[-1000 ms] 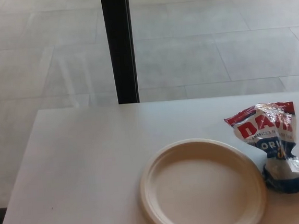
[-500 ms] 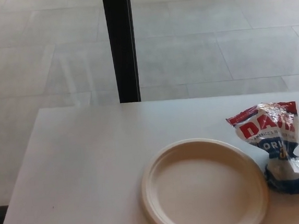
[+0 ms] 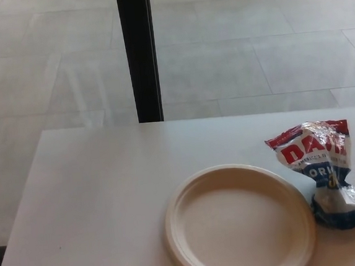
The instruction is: The robot uses its right hand to pick up a bag of sunflower seeds kept in the middle of the desk and tilts it over a plate kept next to it to pour out a few seeds and then puts the bag of seeds back on the desk
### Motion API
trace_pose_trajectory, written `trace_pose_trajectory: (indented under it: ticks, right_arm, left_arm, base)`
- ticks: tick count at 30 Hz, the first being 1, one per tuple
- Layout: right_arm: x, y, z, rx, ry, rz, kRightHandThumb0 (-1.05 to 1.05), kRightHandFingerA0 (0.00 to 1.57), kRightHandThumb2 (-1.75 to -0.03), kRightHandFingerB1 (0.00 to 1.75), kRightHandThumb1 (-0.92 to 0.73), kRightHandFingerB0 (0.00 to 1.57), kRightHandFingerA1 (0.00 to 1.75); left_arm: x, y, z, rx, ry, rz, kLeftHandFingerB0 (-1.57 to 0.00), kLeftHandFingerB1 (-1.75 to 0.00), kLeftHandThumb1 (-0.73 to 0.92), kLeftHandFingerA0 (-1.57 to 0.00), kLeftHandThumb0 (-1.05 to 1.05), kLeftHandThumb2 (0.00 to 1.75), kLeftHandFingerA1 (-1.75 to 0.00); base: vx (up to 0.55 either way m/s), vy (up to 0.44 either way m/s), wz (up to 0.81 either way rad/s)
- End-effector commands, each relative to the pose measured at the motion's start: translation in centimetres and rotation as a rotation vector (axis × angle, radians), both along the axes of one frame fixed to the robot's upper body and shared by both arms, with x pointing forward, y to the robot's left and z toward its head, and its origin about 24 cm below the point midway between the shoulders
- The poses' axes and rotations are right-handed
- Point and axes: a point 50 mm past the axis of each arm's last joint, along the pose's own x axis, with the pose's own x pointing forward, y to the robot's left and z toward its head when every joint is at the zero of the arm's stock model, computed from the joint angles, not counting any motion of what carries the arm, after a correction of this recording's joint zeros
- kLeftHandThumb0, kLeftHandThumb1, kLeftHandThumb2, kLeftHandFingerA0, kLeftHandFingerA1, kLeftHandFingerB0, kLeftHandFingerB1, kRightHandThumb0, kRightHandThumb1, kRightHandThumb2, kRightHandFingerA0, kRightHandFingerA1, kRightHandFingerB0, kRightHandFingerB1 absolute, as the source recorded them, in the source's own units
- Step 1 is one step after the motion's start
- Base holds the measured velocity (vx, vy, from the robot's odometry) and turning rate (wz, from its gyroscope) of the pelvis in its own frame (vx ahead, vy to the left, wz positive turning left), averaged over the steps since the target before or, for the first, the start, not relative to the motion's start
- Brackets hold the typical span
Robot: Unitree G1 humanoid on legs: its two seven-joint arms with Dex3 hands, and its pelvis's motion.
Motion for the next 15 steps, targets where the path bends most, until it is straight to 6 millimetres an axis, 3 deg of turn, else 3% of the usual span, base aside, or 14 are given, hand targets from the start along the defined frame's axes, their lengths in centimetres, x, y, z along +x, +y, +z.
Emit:
trace_pose_trajectory:
  ticks: [1,2,3,5,7,8,9,15]
  right_arm:
    - [2.0,3.3,-0.3,-0.172,0.116,0.235,-1.05,0.00,-0.76,0.06,-0.83,0.00,0.00]
    - [2.5,4.7,-0.7,-0.227,0.176,0.306,-1.05,0.00,-0.68,0.00,-0.83,0.00,0.00]
    - [2.7,5.3,-0.8,-0.277,0.213,0.307,-1.05,0.00,-0.71,0.01,-0.78,0.00,0.00]
    - [2.8,6.0,-1.1,-0.270,0.224,0.334,-1.05,0.00,-0.68,0.08,-0.75,0.00,0.00]
    - [2.9,7.0,-1.7,-0.295,0.262,0.362,-1.05,0.00,-0.69,0.30,-0.73,0.00,0.00]
    - [2.9,7.8,-2.3,-0.307,0.281,0.395,-1.05,0.00,-0.67,0.26,-0.75,0.00,0.00]
    - [2.9,8.2,-2.6,-0.320,0.302,0.411,-1.05,0.00,-1.10,0.21,-0.58,0.00,0.22]
    - [3.0,8.8,-3.9,-0.309,0.379,0.414,-1.05,0.00,-1.10,0.17,-0.61,0.00,0.15]
  left_arm:
    - [-0.1,0.4,0.3,0.018,-0.014,0.010,-0.37,-0.37,0.68,-0.44,-0.77,0.61,-0.57]
    - [-0.2,0.4,0.3,0.014,-0.014,0.003,-0.36,-0.36,0.68,-0.41,-0.77,0.61,-0.56]
    - [-0.2,0.4,0.3,0.009,-0.019,-0.001,-0.36,-0.35,0.69,-0.40,-0.77,0.61,-0.56]
    - [-0.2,0.4,0.3,0.008,-0.020,0.018,-0.37,-0.35,0.67,-0.42,-0.77,0.61,-0.55]
    - [-0.2,0.4,0.3,0.008,-0.020,0.012,-0.35,-0.36,0.67,-0.43,-0.78,0.61,-0.55]
    - [-0.3,0.4,0.3,0.007,-0.017,0.004,-0.35,-0.35,0.67,-0.44,-0.78,0.61,-0.56]
    - [-0.2,0.4,0.3,0.007,-0.014,0.011,-0.37,-0.35,0.68,-0.44,-0.76,0.61,-0.55]
    - [-0.3,0.1,0.1,-0.002,-0.020,0.015,-0.35,-0.38,0.68,-0.41,-0.75,0.61,-0.57]
  base:
    - [0.00,0.000,0.00]
    - [0.00,0.000,0.00]
    - [0.00,0.000,0.00]
    - [0.00,0.000,0.00]
    - [0.00,0.000,0.00]
    - [0.00,0.000,0.00]
    - [0.00,0.000,0.00]
    - [0.00,0.000,0.00]
